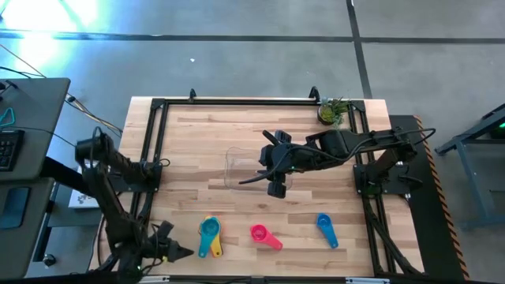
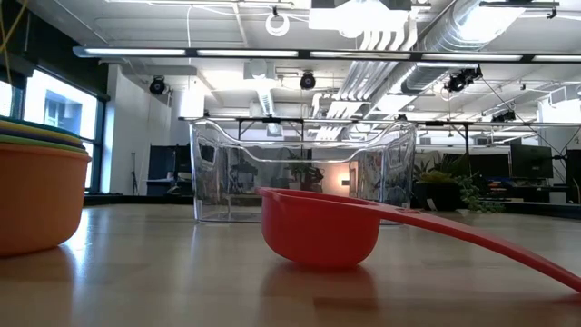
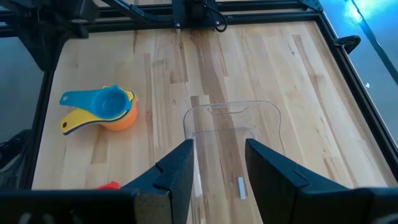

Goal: Nest measuring cups in basket
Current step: Stack the light blue measuring cup on top of the yellow measuring cup

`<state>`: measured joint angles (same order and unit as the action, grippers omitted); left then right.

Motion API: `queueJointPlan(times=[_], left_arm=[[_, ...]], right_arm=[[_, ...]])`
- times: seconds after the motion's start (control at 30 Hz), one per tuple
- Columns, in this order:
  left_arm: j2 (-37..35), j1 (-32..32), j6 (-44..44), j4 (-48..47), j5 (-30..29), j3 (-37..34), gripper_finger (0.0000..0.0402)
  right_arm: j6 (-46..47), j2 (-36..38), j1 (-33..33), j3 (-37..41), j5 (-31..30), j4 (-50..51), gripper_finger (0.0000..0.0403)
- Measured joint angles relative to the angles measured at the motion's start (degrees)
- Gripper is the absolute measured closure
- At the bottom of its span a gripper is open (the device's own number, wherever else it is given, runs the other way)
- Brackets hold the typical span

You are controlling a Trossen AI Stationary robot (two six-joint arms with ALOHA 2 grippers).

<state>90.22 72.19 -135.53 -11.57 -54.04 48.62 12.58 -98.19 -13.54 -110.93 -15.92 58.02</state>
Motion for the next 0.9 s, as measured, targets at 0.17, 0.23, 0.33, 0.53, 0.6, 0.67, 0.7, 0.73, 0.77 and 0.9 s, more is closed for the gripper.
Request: queueJointPlan(times=[0.17,0.23,0.33,0.53,0.6,0.67,0.7,0.73,0.77,0.9], left_arm=[[-5.3,-3.5,0.6,-7.3,10.8,0.0,0.0351],[-6.9,-4.5,0.9,-9.8,12.7,0.0,0.0351],[-8.0,-6.0,2.8,-12.9,14.6,0.0,0.0351],[-7.5,-8.0,3.5,-17.6,24.4,0.0,0.0351],[-6.7,-8.7,3.3,-17.7,26.5,0.0,0.0351],[-5.9,-9.3,3.2,-16.8,27.3,0.0,0.0351],[-5.5,-9.5,3.2,-16.3,27.7,0.0,0.0351],[-5.1,-9.7,3.1,-16.2,28.1,0.0,0.0351],[-4.8,-9.8,3.1,-16.1,28.3,0.0,0.0351],[-3.4,-10.8,3.1,-14.3,29.1,0.0,0.0351]], right_arm=[[0.0,0.0,0.0,0.0,0.1,0.0,0.0265],[0.0,0.0,0.0,0.0,0.1,0.0,0.0265],[-0.2,0.0,0.0,0.0,0.1,0.0,0.0265],[-0.2,0.0,0.0,0.0,0.1,0.0,0.0265],[-0.2,0.0,0.0,0.0,0.1,0.0,0.0265],[-0.2,0.0,0.0,0.0,0.1,0.0,0.0265],[-0.2,0.0,0.0,0.0,0.0,0.0,0.0265],[-0.2,0.0,0.0,0.0,0.0,0.0,0.0265],[-0.2,0.0,0.0,0.0,-0.1,0.0,0.0265],[-0.2,0.0,0.0,0.0,-0.1,0.0,0.0265]])
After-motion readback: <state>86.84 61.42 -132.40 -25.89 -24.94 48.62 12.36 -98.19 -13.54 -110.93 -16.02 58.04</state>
